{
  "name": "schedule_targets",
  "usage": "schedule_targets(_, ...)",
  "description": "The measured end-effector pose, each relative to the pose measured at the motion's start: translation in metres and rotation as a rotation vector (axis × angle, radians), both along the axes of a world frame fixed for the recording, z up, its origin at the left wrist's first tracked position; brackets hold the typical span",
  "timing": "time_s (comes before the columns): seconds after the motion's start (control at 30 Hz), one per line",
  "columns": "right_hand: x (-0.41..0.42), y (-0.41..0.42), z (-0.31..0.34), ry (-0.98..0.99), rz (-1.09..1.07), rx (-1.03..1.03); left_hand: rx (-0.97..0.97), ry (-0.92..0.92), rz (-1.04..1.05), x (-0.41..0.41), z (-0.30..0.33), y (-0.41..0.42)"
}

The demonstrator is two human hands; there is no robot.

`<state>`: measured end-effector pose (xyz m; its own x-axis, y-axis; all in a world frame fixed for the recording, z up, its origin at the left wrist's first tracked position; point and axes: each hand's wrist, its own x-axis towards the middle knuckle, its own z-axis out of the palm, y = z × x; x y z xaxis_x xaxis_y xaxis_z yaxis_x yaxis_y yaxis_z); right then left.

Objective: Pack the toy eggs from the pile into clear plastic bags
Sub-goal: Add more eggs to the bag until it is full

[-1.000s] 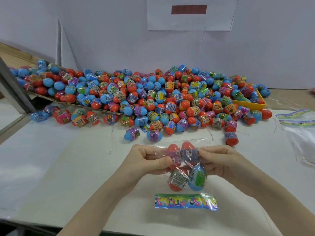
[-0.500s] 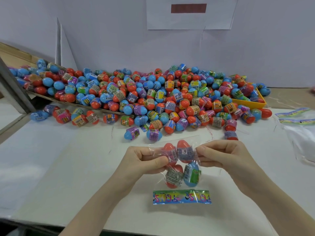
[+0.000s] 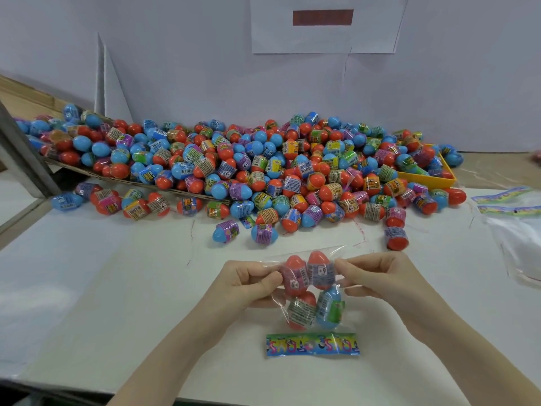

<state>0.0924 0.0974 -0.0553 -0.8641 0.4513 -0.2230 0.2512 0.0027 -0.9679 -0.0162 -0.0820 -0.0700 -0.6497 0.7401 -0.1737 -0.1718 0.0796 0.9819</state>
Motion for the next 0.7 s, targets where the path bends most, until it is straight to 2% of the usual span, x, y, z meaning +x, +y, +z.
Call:
schedule_targets(0.17,0.0,0.003,-0.005,0.074,-0.064,-0.047,-0.012,-0.06,0.017,0.0,0.001,0.0)
schedule_targets(0.23,0.0,-0.002,-0.002,0.069,0.014,-0.155,-0.01,-0.08,0.031,0.001,0.002,0.001)
schedule_targets(0.33,0.0,-0.01,-0.001,0.013,0.198,-0.129,-0.016,-0.056,0.04,0.002,0.001,0.003)
schedule_targets(0.53,-0.001,-0.012,-0.001,0.015,0.231,-0.165,-0.043,-0.025,0.144,0.003,-0.002,0.003)
schedule_targets(0.7,0.006,-0.003,0.012,-0.169,0.303,-0.115,-0.104,-0.038,0.315,-0.012,-0.001,-0.003)
